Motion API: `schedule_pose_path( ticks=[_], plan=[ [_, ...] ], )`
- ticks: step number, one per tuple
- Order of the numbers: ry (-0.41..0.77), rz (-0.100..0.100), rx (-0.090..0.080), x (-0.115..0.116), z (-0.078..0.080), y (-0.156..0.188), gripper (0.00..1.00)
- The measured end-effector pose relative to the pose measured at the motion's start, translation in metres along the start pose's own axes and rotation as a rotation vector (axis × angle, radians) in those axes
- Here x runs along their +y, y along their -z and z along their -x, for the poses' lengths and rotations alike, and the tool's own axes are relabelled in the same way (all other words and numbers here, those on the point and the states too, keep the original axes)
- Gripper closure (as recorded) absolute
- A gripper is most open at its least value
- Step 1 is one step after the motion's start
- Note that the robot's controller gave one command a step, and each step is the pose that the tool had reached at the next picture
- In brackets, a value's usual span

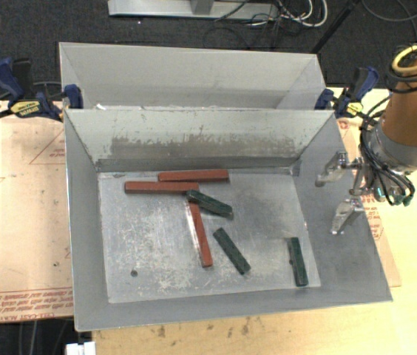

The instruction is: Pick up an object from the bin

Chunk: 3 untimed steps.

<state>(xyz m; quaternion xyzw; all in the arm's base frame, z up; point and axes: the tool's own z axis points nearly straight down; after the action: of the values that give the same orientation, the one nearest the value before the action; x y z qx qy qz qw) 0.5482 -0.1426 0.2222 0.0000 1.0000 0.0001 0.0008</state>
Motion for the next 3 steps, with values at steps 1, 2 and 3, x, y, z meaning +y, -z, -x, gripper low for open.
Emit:
schedule_pose_path(
  ticks=[1, 2, 3],
  plan=[
    [0.038, -0.002, -0.006, 0.005, 0.003, -0.051, 0.00],
    [0.240, 0.000, -0.002, 0.016, -0.011, -0.115, 0.00],
    [0.429, -0.002, 0.000, 0.024, -0.019, -0.144, 0.00]
  ],
)
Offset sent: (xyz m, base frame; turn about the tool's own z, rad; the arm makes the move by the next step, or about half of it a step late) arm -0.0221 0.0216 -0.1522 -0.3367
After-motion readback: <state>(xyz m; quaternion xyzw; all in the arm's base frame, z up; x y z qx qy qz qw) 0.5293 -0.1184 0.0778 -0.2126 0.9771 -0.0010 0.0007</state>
